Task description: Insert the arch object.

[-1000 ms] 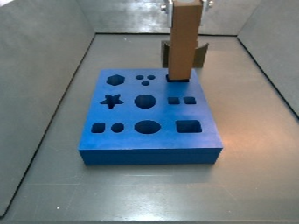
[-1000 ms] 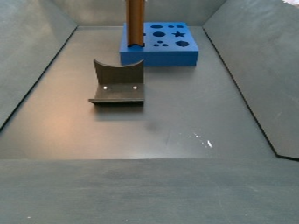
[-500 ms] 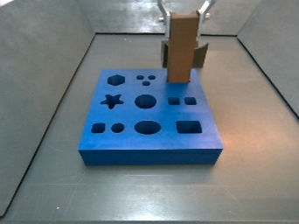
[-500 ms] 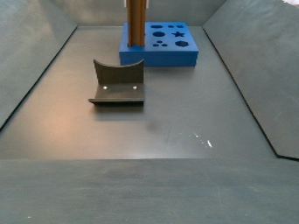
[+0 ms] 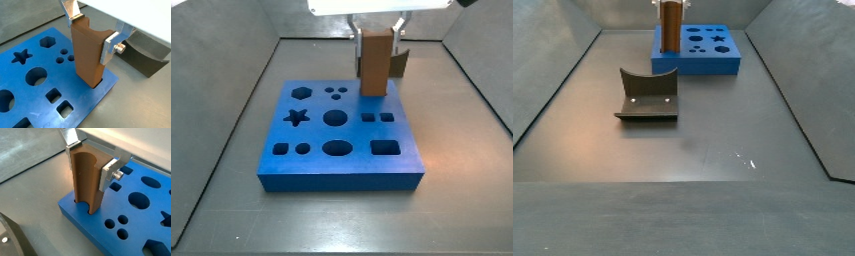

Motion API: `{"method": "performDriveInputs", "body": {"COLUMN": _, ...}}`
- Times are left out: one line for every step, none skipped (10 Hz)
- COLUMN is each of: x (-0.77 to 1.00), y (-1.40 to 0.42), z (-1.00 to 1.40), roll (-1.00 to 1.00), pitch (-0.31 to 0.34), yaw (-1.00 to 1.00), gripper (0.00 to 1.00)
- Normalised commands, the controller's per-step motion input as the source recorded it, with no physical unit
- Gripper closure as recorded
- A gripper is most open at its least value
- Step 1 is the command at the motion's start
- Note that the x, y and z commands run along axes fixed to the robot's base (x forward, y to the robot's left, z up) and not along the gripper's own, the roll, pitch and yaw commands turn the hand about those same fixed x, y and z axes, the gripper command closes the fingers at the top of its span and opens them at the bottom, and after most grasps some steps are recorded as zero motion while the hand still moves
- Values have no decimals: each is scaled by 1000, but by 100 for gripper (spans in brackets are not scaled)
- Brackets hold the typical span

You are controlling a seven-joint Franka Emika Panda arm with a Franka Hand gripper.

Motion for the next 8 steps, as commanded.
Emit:
{"method": "performDriveInputs", "body": {"x": -74, "y": 0, "z": -194, "roll": -36, "pitch": -59, "yaw": -6, "gripper": 100}}
{"method": "performDriveInputs", "body": {"x": -117, "y": 0, "z": -154, "roll": -47, "pitch": -66, "yaw": -9, "gripper": 100}}
{"method": "performDriveInputs", "body": {"x": -71, "y": 0, "z": -231, "roll": -67, "pitch": -84, "yaw": -49, "gripper": 100}}
{"method": "performDriveInputs", "body": {"x": -43, "y": 0, "z": -294, "roll": -56, "pitch": -87, "yaw": -60, "gripper": 100}}
{"method": "performDriveInputs", "body": {"x": -46, "y": 0, "z": -274, "roll": -56, "pitch": -84, "yaw": -60, "gripper": 100}}
{"method": "performDriveInputs", "body": {"x": 0, "y": -34, "z": -111, "roll": -77, "pitch": -56, "yaw": -77, "gripper": 100}}
{"method": "performDriveInputs", "body": {"x": 0, "y": 14, "z": -40, "roll": -80, "pitch": -27, "yaw": 0, "gripper": 100}}
{"method": "performDriveInputs", "body": {"x": 0, "y": 0, "z": 0, "roll": 0, "pitch": 0, "yaw": 0, "gripper": 100}}
